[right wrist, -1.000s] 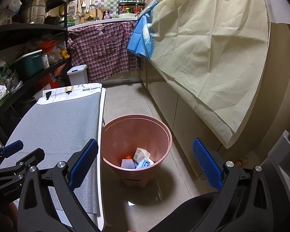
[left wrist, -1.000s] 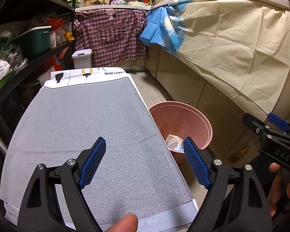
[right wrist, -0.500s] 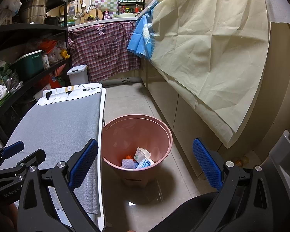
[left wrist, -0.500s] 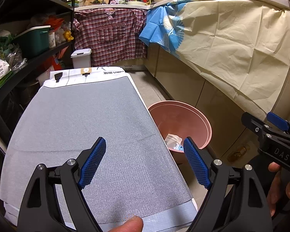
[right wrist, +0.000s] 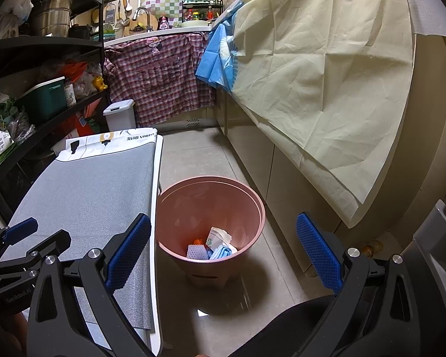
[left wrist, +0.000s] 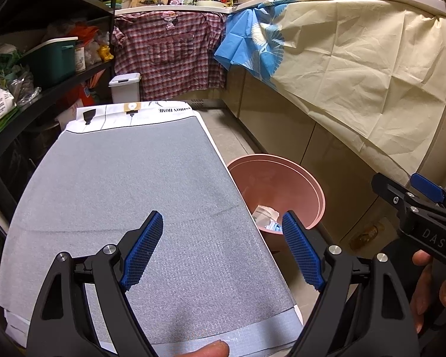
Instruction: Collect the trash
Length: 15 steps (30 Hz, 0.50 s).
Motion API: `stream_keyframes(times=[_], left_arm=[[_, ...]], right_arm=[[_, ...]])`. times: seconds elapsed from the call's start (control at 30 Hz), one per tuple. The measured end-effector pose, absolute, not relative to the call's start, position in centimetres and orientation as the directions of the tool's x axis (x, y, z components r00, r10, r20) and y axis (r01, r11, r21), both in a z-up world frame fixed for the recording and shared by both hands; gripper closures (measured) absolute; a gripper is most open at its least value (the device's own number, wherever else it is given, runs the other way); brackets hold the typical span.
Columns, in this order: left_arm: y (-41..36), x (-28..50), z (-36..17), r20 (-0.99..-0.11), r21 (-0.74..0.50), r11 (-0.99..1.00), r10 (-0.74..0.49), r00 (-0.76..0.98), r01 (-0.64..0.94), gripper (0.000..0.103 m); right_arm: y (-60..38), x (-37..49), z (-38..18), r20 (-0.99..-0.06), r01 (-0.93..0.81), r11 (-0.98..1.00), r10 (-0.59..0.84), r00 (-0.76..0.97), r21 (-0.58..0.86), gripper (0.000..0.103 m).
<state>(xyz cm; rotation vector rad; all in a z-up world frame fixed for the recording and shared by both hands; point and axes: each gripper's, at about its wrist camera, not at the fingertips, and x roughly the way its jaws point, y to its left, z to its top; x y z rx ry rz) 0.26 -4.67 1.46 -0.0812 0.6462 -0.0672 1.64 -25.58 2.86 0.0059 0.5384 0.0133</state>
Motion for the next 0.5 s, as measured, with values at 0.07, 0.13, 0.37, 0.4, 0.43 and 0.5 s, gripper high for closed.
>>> stream_keyframes(times=[0.07, 0.13, 0.37, 0.4, 0.43, 0.5], left_arm=[[-4.67, 0.32, 1.43, -0.598, -0.098, 0.994, -0.089, 0.797, 0.038, 0.023], [-4.73, 0.32, 1.42, -0.598, -0.097, 0.995, -0.089, 0.797, 0.038, 0.023], [-4.96, 0.32, 1.54, -0.589, -0.097, 0.994, -0.091, 0.803, 0.041, 0.023], [-5.05, 0.31, 1.58, -0.586, -0.095, 0.995, -0.089, 0.805, 0.041, 0.023], [-5.14, 0.33, 1.59, -0.587, -0.095, 0.995, -0.089, 0.805, 0.041, 0.023], [-5.14, 0.33, 1.62, -0.591, -0.1, 0.994, -0.093, 0.802, 0.042, 0.023]], right_arm=[[-25.59, 1.63, 2.89, -0.512, -0.011, 1.0, 0.014, 0.859, 0.009, 0.006], [-25.58, 1.64, 2.87, -0.512, -0.011, 1.0, 0.014, 0.859, 0.009, 0.006], [-25.6, 1.64, 2.89, -0.512, -0.011, 1.0, 0.014, 0.859, 0.009, 0.006], [-25.6, 1.67, 2.87, -0.513, -0.011, 1.0, 0.014, 0.858, 0.01, 0.006], [-25.61, 1.67, 2.87, -0.513, -0.011, 1.0, 0.015, 0.858, 0.01, 0.006], [-25.61, 1.65, 2.87, -0.513, -0.011, 1.0, 0.015, 0.858, 0.01, 0.006]])
